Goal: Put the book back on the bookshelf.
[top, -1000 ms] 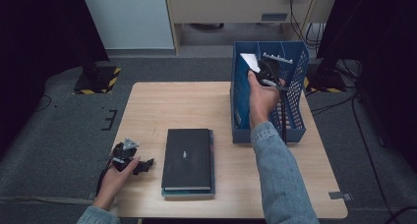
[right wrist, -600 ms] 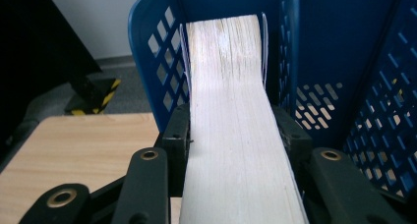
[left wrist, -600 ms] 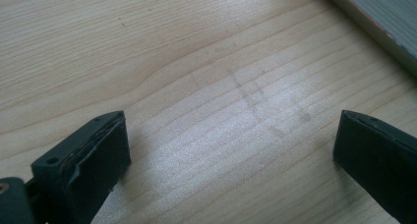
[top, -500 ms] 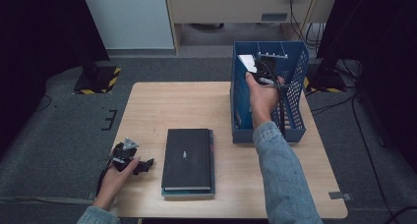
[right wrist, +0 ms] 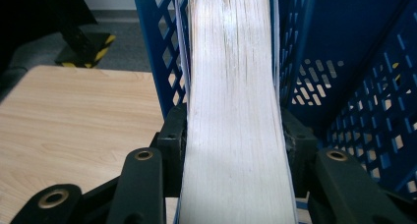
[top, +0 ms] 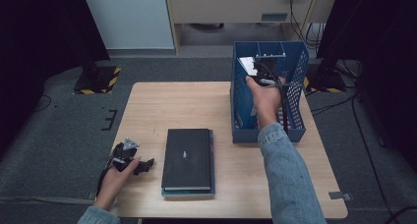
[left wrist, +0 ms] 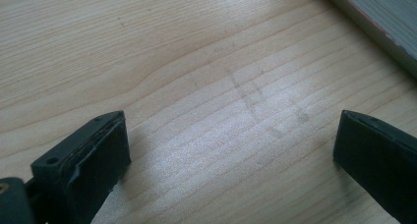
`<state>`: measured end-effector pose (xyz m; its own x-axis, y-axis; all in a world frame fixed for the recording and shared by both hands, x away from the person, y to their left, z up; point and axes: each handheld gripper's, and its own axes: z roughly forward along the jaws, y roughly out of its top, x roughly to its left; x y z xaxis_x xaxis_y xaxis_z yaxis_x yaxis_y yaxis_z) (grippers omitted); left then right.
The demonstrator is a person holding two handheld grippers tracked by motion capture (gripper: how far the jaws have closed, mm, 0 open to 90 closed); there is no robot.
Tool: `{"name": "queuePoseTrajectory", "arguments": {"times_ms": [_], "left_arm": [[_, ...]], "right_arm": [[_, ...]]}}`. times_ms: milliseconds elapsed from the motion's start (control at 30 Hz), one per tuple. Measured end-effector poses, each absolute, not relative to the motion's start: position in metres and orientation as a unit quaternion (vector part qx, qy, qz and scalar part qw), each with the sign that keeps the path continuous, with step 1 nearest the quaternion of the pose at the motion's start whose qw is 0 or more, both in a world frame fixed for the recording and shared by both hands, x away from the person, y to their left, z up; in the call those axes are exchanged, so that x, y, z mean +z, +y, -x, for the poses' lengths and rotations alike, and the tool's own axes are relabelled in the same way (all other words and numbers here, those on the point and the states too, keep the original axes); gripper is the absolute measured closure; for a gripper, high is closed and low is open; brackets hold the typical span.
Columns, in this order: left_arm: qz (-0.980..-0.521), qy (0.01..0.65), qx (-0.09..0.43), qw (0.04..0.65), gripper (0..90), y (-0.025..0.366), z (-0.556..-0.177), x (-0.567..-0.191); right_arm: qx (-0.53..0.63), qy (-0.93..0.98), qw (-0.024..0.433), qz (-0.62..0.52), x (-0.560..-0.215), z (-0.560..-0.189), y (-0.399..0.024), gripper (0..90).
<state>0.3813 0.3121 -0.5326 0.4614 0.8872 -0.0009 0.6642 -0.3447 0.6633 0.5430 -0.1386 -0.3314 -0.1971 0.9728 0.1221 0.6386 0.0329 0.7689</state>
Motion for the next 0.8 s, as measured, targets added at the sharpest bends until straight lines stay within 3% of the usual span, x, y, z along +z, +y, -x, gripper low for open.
{"name": "queuePoseTrajectory", "arguments": {"times_ms": [300, 800], "left_arm": [[-0.800, 0.484, 0.183, 0.304, 0.0, 0.312, -0.381, -0.533], [-0.801, 0.483, 0.182, 0.303, 0.0, 0.312, -0.382, -0.532]], "right_arm": [[0.379, 0.671, 0.216, -0.600, -0.329, -0.544, -0.138, 59.9], [0.401, 0.633, 0.237, -0.619, -0.332, -0.560, -0.135, 59.8]]}}
